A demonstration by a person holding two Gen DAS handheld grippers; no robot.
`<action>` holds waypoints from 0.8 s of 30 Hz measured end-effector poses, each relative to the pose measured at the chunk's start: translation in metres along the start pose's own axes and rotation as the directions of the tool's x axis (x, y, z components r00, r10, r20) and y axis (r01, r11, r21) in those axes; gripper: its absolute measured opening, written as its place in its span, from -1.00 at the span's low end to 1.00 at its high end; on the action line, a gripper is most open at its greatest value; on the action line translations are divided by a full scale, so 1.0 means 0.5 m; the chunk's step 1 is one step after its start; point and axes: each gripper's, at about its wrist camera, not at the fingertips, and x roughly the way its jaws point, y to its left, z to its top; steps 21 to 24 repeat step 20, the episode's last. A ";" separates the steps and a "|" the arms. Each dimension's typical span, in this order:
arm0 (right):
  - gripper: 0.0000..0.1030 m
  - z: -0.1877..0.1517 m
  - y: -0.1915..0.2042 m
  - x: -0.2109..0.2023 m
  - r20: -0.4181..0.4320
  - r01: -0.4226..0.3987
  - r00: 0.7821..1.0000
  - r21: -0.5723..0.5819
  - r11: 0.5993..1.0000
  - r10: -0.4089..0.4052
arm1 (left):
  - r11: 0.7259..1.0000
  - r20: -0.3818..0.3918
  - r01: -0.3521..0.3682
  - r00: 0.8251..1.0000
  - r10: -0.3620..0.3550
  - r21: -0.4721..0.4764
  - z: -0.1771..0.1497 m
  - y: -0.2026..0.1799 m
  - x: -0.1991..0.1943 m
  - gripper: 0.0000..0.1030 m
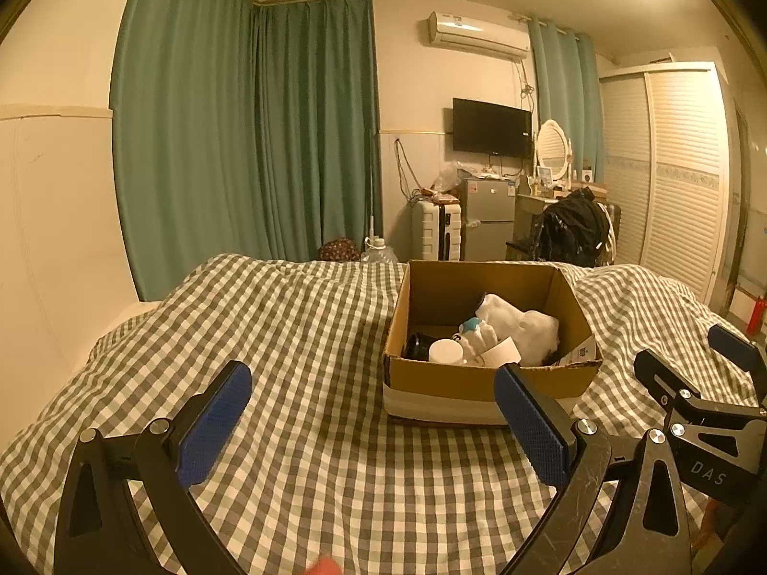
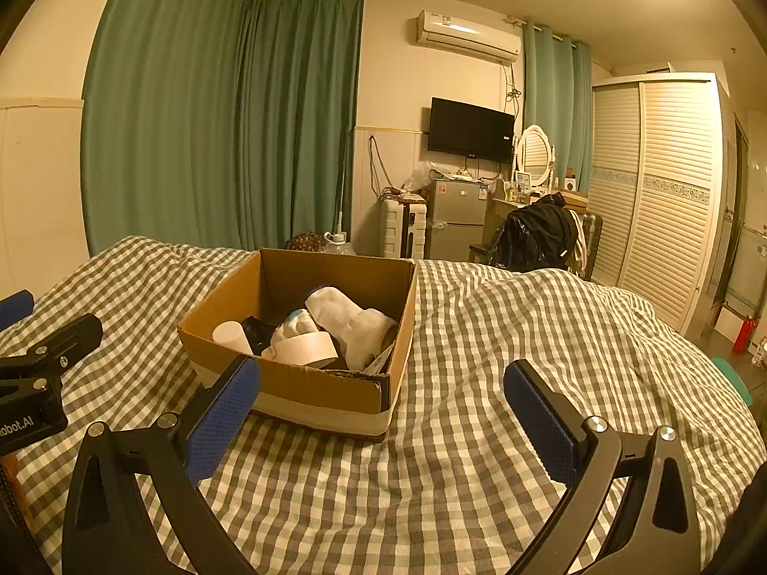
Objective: Organize objects
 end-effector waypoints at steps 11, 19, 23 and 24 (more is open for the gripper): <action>0.98 0.000 0.001 0.000 -0.001 0.000 1.000 -0.001 1.000 0.000 | 1.000 -0.007 -0.003 1.000 0.003 0.015 -0.001 -0.004 0.002 1.00; 0.98 0.001 0.001 0.000 -0.001 0.000 1.000 -0.001 1.000 0.000 | 1.000 -0.018 0.008 1.000 -0.008 0.021 -0.005 -0.006 0.006 1.00; 0.98 0.000 0.001 0.000 -0.001 0.001 1.000 -0.001 1.000 -0.001 | 1.000 -0.020 0.012 1.000 -0.011 0.023 -0.006 -0.006 0.006 1.00; 0.98 0.000 0.001 0.000 -0.001 0.001 1.000 -0.001 1.000 -0.001 | 1.000 -0.020 0.012 1.000 -0.011 0.023 -0.006 -0.006 0.006 1.00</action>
